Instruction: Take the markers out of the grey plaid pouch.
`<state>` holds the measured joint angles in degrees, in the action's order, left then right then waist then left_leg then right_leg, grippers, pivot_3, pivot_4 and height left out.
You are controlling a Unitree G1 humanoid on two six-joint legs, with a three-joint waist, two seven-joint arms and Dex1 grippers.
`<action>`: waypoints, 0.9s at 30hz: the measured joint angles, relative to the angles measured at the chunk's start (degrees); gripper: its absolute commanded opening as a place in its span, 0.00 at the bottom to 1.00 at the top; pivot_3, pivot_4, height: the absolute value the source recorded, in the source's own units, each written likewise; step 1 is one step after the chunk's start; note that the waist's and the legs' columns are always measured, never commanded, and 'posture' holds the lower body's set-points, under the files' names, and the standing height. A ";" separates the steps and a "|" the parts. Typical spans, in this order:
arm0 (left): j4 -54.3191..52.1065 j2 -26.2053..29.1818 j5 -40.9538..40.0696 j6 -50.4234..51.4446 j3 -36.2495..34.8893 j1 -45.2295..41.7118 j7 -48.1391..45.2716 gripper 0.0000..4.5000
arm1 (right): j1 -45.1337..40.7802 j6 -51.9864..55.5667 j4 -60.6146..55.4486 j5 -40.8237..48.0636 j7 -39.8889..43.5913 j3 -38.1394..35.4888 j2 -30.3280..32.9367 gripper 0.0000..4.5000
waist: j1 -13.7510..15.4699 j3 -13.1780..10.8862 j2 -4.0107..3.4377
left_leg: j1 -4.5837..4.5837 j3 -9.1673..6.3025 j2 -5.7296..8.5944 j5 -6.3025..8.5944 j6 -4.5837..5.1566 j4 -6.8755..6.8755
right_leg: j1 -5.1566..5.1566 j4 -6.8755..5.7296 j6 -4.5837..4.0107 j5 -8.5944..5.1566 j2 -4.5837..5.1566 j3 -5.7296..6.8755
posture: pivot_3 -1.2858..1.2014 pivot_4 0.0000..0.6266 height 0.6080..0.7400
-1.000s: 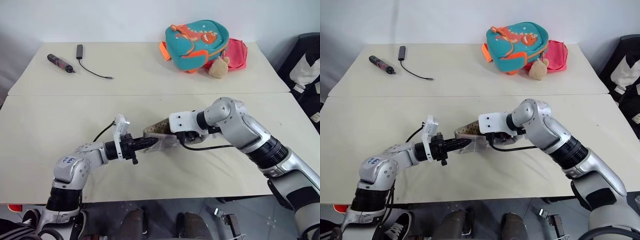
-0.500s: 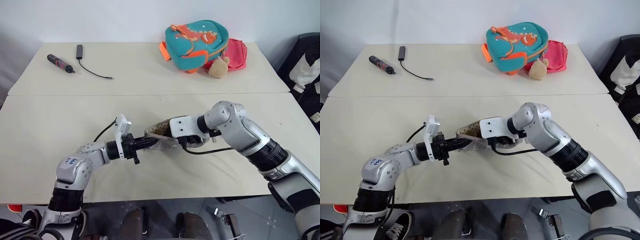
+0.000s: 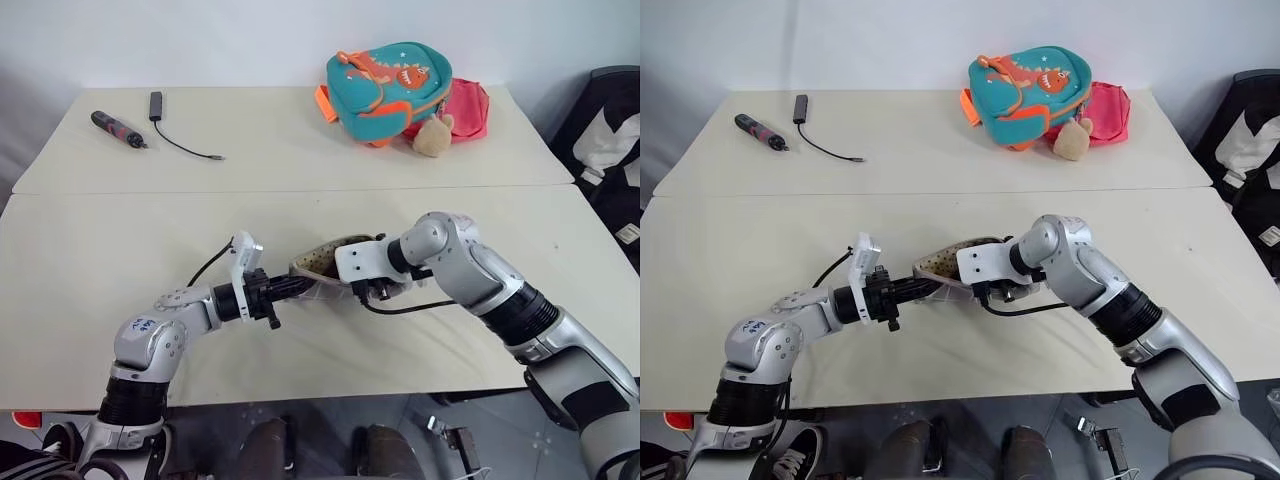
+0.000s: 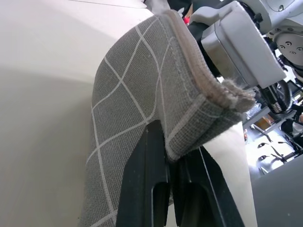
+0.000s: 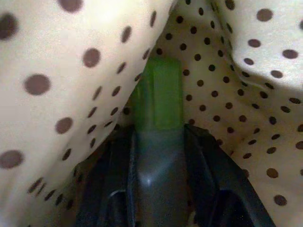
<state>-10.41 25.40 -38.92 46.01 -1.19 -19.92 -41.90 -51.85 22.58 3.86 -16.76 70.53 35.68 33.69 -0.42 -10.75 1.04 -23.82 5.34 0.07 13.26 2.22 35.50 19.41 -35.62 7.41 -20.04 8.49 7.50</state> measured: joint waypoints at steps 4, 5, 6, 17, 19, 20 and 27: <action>-0.04 0.00 0.00 0.00 0.01 0.04 0.06 0.00 | 0.01 -0.12 0.06 -0.14 0.10 -0.03 -0.01 0.24 | 0.02 0.00 0.00 | 0.04 0.01 0.00 0.01 -0.02 0.00 | 0.00 0.00 0.00 0.00 0.02 -0.09 | 0.52 0.24 1.00; -0.05 0.00 0.00 0.00 0.01 0.04 0.06 0.00 | 0.03 -0.14 0.07 -0.15 0.12 -0.03 -0.01 0.24 | 0.02 0.00 0.00 | 0.05 0.01 0.00 0.01 -0.02 0.00 | 0.00 -0.01 0.00 0.00 0.02 -0.09 | 0.52 0.24 1.00; -0.05 0.00 0.00 0.00 0.02 0.04 0.06 0.00 | 0.05 -0.12 0.07 -0.15 0.14 -0.04 -0.02 0.24 | 0.02 0.00 0.00 | 0.06 0.02 0.00 0.01 -0.02 0.00 | -0.01 -0.01 0.00 0.00 0.03 -0.10 | 0.52 0.24 1.00; -0.24 -0.22 0.24 -0.52 0.09 0.02 0.54 0.00 | 2.57 4.29 -4.13 2.65 1.55 -4.51 -0.27 0.24 | 0.18 0.00 0.00 | -0.07 -0.01 0.00 0.03 -0.05 -0.04 | 0.07 -0.01 0.00 0.00 0.03 -0.12 | 0.52 0.24 1.00; -0.27 -0.22 0.47 -0.87 0.01 0.01 0.60 0.00 | 2.70 6.25 -6.50 4.70 2.78 -6.35 0.11 0.24 | 0.21 0.00 0.00 | -0.15 -0.03 0.00 0.02 -0.03 -0.04 | 0.12 -0.02 0.00 0.00 0.03 -0.10 | 0.52 0.24 1.00; -0.28 -0.22 0.49 -0.97 0.00 0.01 0.61 0.00 | 2.70 6.63 -7.08 5.33 3.06 -7.12 0.24 0.24 | 0.21 0.00 0.00 | -0.16 -0.04 0.01 0.02 -0.03 -0.05 | 0.12 -0.01 0.00 0.00 0.02 -0.09 | 0.52 0.24 1.00; -0.25 -0.20 1.02 -2.56 -0.54 -0.08 1.00 0.00 | 3.09 13.96 -12.54 17.19 3.87 -18.65 1.21 0.24 | 0.37 0.00 0.00 | -0.24 -0.09 0.02 0.02 -0.01 -0.04 | 0.13 0.03 0.00 0.00 0.05 -0.07 | 0.52 0.24 1.00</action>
<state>-10.66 25.20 -37.90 43.45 -1.72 -20.00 -40.91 -48.76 36.54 -8.68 0.43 74.41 17.03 34.89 -0.05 -10.75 1.04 -24.06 5.25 0.09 13.28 2.22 35.46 19.53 -35.59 7.41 -20.04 8.54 7.43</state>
